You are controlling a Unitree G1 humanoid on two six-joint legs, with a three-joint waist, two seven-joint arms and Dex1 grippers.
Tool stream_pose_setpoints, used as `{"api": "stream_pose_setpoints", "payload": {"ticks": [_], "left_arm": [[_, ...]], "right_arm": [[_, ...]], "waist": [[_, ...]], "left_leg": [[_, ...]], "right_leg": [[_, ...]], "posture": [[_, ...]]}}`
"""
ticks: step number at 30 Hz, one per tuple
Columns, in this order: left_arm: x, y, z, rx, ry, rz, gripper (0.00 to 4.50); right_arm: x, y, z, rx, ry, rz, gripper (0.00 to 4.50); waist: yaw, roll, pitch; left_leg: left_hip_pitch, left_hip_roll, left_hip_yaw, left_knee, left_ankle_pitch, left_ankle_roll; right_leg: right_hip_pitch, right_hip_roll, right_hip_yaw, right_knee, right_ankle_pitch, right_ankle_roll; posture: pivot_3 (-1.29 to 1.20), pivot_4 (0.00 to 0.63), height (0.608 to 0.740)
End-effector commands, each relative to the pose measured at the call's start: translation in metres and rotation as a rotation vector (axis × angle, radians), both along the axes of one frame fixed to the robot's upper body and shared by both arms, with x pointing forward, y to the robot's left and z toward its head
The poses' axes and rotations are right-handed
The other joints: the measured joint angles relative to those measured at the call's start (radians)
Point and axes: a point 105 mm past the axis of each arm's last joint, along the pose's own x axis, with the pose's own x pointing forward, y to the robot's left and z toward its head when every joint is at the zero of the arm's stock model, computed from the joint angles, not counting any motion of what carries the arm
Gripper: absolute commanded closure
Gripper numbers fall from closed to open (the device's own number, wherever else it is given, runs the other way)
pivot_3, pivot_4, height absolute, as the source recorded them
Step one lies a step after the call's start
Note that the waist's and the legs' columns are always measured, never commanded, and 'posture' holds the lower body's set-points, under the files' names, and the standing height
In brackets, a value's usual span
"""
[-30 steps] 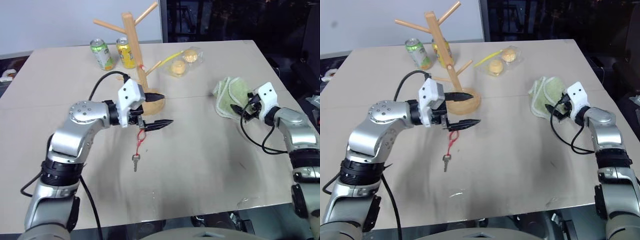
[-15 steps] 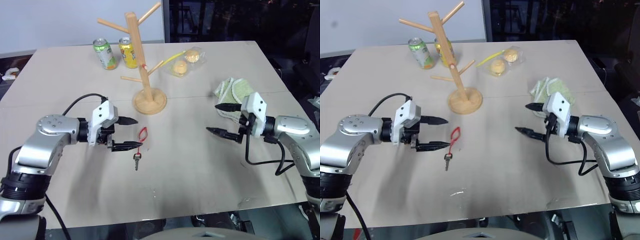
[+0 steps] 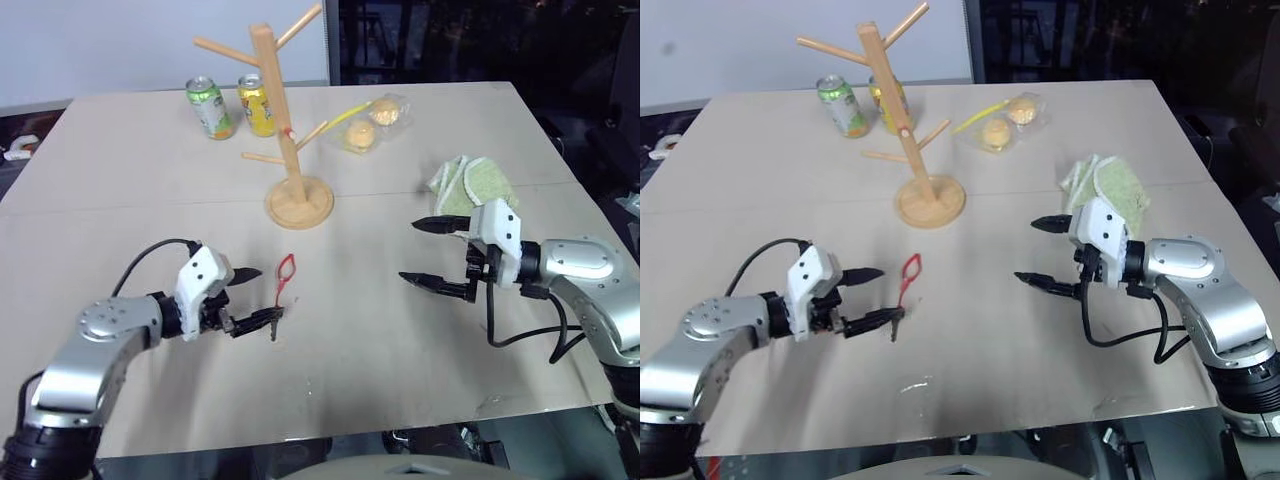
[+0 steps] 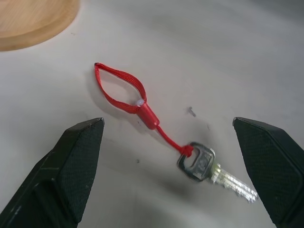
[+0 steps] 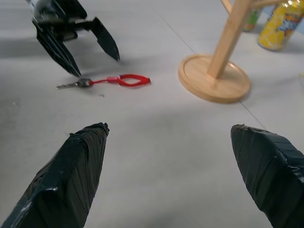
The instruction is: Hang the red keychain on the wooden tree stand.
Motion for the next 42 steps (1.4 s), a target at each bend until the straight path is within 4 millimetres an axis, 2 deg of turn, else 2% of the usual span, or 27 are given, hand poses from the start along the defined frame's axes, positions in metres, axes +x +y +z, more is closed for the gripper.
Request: {"api": "stream_pose_setpoints", "payload": {"ticks": [1,6,11,22,23,25,32,37,42], "left_arm": [[0.002,-0.002,0.006,0.007,-0.074,0.051,0.00],[0.000,0.001,-0.003,0.013,-0.099,0.109,0.00],[0.007,0.002,-0.003,-0.008,-0.142,0.165,0.00],[0.003,-0.019,-0.024,-0.028,-0.097,0.147,0.00],[0.002,-0.019,-0.025,-0.022,-0.098,0.146,0.52],[0.002,-0.018,-0.028,-0.009,-0.095,0.150,1.10],[0.009,-0.019,-0.040,0.010,-0.097,0.172,4.42],[0.011,-0.015,-0.049,0.010,-0.102,0.193,4.47],[0.007,0.010,-0.046,-0.035,-0.092,0.212,4.47]], "right_arm": [[-0.004,0.003,0.007,-0.005,-0.040,0.024,0.09],[-0.003,0.004,0.009,-0.005,-0.041,0.028,0.09],[-0.002,0.004,0.010,-0.003,-0.042,0.031,0.09],[-0.001,0.002,0.005,-0.003,-0.038,0.024,0.09],[-0.001,0.001,0.005,-0.004,-0.038,0.022,0.00],[-0.002,0.000,0.004,-0.005,-0.038,0.019,0.00],[-0.001,-0.001,0.004,-0.004,-0.043,0.015,0.00],[0.000,-0.001,0.003,-0.007,-0.047,0.010,0.00],[0.000,-0.002,0.003,-0.008,-0.050,0.010,0.00]], "waist": [[0.005,0.000,0.000],[0.011,0.000,0.000],[0.015,0.000,0.000],[0.014,0.000,0.000],[0.014,0.000,0.000],[0.014,0.000,0.000],[0.014,0.000,-0.001],[0.014,0.002,-0.002],[0.010,0.002,-0.002]], "left_leg": [[0.000,0.000,0.000,0.000,0.000,0.000],[0.000,0.000,0.001,0.000,0.000,0.000],[0.000,0.000,0.000,0.000,0.000,0.000],[0.000,-0.001,0.000,0.000,0.000,0.000],[0.000,-0.001,0.000,0.000,0.000,0.000],[0.000,-0.001,0.000,0.000,0.000,0.000],[0.000,-0.001,0.000,0.000,0.000,0.001],[0.001,-0.001,0.000,0.000,0.000,0.001],[0.002,0.001,0.000,0.000,0.000,0.001]], "right_leg": [[0.000,0.000,0.000,0.000,0.000,0.000],[0.000,0.000,0.000,0.000,0.000,0.000],[0.000,0.000,0.000,0.000,0.000,0.000],[0.000,0.000,0.000,0.000,0.000,0.000],[0.000,0.000,0.000,0.000,0.000,0.000],[0.000,0.000,0.000,0.000,0.000,0.000],[0.000,0.000,0.000,0.000,-0.001,-0.002],[0.001,0.000,-0.001,0.000,-0.001,-0.003],[0.001,0.000,0.000,0.000,-0.001,-0.004]], "posture": [[0.00,0.150,0.740],[0.00,0.150,0.740],[0.00,0.150,0.740],[0.00,0.150,0.740],[0.00,0.150,0.740],[0.00,0.150,0.740],[0.00,0.150,0.740],[0.00,0.150,0.740],[0.00,0.150,0.740]]}}
